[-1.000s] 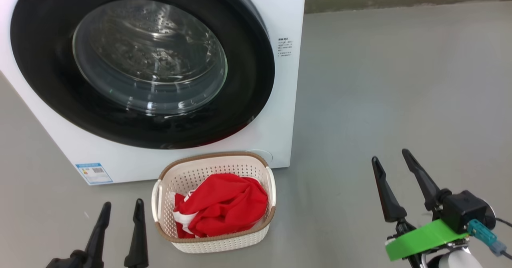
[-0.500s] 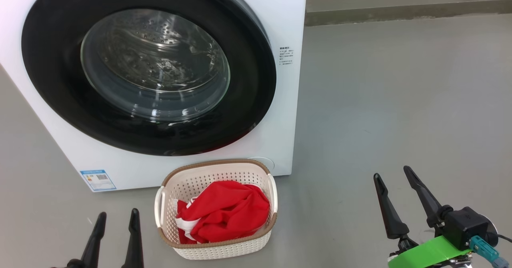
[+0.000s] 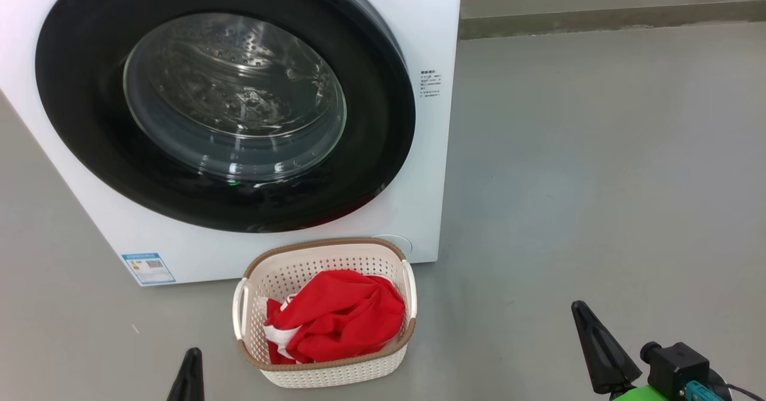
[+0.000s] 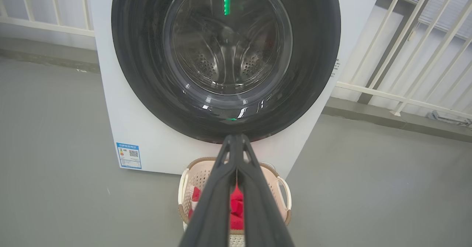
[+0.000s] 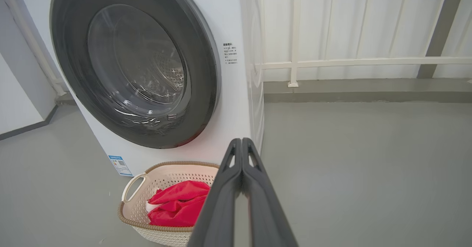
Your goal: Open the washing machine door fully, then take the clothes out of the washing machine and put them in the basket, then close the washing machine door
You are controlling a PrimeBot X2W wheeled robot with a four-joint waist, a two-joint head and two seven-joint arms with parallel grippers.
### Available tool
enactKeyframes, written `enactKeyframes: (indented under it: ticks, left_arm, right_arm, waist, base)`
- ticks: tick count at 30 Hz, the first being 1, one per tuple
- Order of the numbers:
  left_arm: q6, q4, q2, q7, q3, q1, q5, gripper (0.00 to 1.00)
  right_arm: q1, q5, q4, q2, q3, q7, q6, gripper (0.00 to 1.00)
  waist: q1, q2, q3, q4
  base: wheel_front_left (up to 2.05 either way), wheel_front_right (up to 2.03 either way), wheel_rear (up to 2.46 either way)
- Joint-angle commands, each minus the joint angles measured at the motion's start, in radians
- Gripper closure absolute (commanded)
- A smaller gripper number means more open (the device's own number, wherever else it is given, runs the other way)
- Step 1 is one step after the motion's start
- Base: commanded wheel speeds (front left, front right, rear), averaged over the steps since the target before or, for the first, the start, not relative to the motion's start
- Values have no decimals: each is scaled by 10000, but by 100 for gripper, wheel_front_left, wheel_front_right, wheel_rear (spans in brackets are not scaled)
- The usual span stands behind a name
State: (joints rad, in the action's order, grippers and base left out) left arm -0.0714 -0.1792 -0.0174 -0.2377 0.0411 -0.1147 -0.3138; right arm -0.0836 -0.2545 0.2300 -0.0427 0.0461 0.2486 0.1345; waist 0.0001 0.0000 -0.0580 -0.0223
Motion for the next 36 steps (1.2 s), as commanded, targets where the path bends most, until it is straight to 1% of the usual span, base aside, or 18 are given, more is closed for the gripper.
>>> enactKeyframes:
  ticks: [1,4,7,9,36]
  left_arm:
    - [-20,196,-72,59,74,199,-232,100]
    - [-34,190,-79,145,88,235,-551,100]
    - [-48,169,-85,224,97,278,-867,100]
    - [-58,156,-89,277,104,315,-1078,100]
    - [-181,-29,-145,1014,241,754,-3812,100]
  right_arm:
    - [284,-303,-251,-61,-47,-44,-1,100]
    - [312,-642,-254,-70,-76,-125,-2,100]
    - [351,-980,-239,-78,-103,-206,-3,100]
    - [383,-1204,-229,-83,-122,-259,-4,100]
    - [736,-4101,-142,-131,-396,-979,-12,100]
  waist:
    - [8,0,4,3]
    - [22,0,1,9]
    - [4,0,29,14]
    - [1,0,47,18]
    - [0,0,179,65]
  base:
    - [0,0,0]
    - [0,0,0]
    - [0,0,0]
    - [0,0,0]
    - [0,0,0]
